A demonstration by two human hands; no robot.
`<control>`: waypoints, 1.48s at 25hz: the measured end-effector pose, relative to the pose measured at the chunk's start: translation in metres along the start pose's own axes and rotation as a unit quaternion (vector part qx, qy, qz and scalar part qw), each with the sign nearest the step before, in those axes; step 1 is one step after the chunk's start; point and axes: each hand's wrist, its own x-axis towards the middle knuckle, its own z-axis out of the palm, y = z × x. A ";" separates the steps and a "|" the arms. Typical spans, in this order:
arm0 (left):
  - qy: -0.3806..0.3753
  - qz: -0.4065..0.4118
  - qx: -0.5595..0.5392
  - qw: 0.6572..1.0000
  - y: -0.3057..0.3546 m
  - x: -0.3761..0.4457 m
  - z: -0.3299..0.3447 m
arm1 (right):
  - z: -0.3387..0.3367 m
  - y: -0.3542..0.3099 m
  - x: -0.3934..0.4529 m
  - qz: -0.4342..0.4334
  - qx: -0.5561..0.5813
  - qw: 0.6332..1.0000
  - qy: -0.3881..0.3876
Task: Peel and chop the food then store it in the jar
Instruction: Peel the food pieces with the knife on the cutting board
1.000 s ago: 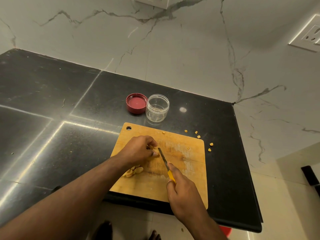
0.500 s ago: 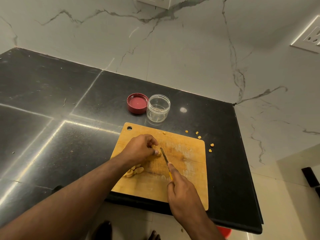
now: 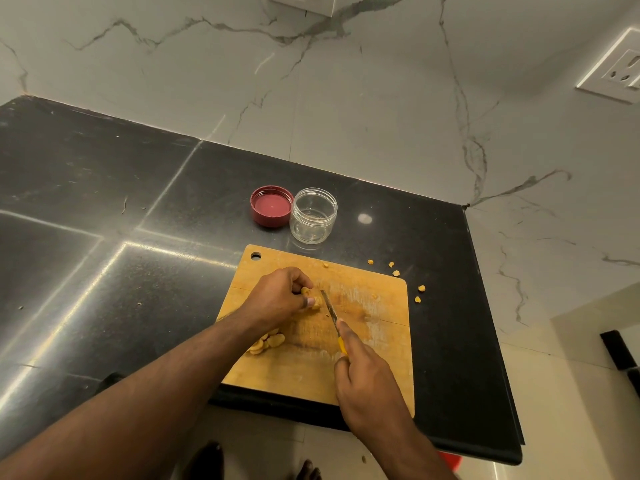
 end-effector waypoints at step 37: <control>0.021 -0.017 0.030 0.999 0.008 -0.004 -0.001 | 0.018 -0.004 -0.005 0.033 -0.019 0.999 -0.030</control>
